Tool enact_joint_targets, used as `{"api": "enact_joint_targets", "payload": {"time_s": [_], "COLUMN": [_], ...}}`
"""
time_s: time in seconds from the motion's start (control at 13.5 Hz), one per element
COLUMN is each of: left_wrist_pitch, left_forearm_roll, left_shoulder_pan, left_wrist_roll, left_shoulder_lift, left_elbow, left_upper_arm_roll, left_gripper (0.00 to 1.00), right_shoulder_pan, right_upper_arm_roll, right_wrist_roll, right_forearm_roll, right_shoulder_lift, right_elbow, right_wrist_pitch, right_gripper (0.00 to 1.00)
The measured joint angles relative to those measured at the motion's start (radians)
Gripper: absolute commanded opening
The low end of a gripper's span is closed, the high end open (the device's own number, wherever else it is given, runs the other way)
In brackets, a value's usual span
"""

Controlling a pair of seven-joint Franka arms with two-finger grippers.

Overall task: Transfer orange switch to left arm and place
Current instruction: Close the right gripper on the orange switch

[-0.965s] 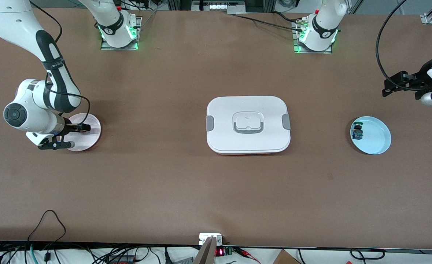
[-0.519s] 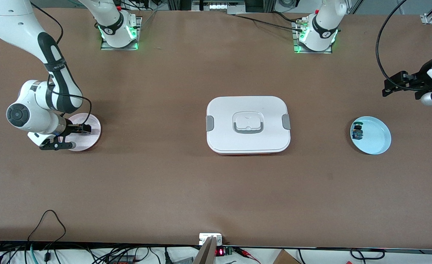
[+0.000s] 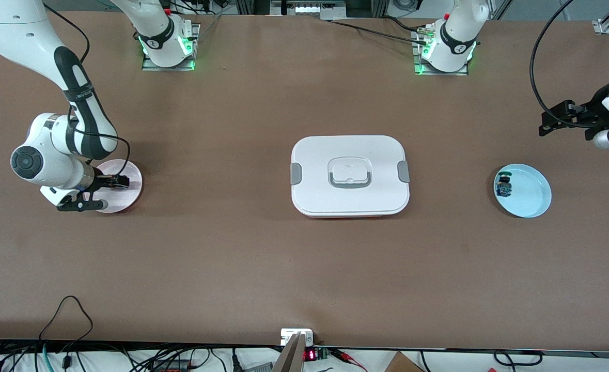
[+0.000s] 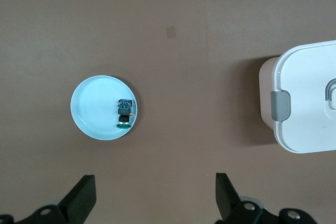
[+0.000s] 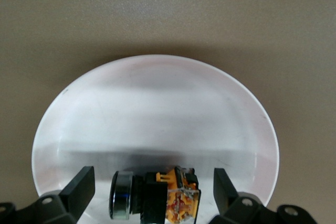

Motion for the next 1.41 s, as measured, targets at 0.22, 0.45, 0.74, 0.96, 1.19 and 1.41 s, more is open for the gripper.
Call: {"api": "enact_joint_targets", "payload": {"time_s": [0.22, 0.45, 0.74, 0.96, 1.19, 1.41], "left_wrist_pitch": [0.0, 0.0, 0.0, 0.0, 0.0, 0.0], "left_forearm_roll": [0.005, 0.006, 0.006, 0.006, 0.006, 0.006], "left_shoulder_pan": [0.0, 0.0, 0.0, 0.0, -0.001, -0.002], "left_wrist_roll": [0.0, 0.0, 0.0, 0.0, 0.0, 0.0], "left_shoulder_lift": [0.0, 0.0, 0.0, 0.0, 0.0, 0.0], "left_elbow": [0.0, 0.0, 0.0, 0.0, 0.0, 0.0], "left_upper_arm_roll": [-0.001, -0.001, -0.003, -0.005, -0.008, -0.008], "left_gripper": [1.0, 1.0, 1.0, 1.0, 1.0, 1.0], "right_shoulder_pan": [0.0, 0.0, 0.0, 0.0, 0.0, -0.001], "right_upper_arm_roll": [0.0, 0.0, 0.0, 0.0, 0.0, 0.0], "right_wrist_roll": [0.0, 0.0, 0.0, 0.0, 0.0, 0.0], "right_forearm_roll": [0.0, 0.0, 0.005, 0.006, 0.006, 0.006], "right_shoulder_lift": [-0.006, -0.011, -0.023, -0.023, -0.022, -0.021], "right_elbow": [0.0, 0.0, 0.0, 0.0, -0.003, -0.014], "right_wrist_pitch": [-0.001, -0.014, -0.053, -0.057, -0.058, -0.053], "right_gripper": [1.0, 1.0, 1.0, 1.0, 1.0, 1.0]}}
